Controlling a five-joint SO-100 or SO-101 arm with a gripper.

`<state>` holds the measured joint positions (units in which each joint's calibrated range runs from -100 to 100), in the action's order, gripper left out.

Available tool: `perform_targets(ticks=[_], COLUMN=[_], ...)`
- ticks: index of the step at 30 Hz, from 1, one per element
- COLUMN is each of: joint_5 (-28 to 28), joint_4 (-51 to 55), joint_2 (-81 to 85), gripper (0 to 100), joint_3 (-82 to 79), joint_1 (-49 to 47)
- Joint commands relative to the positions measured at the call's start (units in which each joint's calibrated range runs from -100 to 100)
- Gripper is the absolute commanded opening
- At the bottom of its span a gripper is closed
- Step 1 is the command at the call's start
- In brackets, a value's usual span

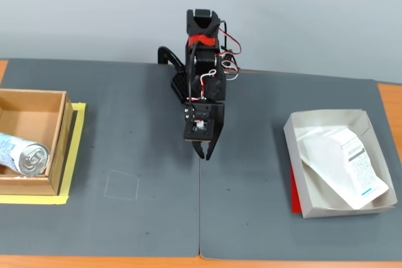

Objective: Pick the sandwich and put it in the gray box

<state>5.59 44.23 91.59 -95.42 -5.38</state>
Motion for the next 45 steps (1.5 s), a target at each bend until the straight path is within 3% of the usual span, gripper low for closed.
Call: perform_targets(ticks=[1, 45], joint_5=[-0.3, 0.2], joint_4=[0.1, -0.7], joint_2=[0.7, 0.8], gripper=[2, 2], joint_3=[0.1, -3.8], joint_1=[-0.1, 0.4])
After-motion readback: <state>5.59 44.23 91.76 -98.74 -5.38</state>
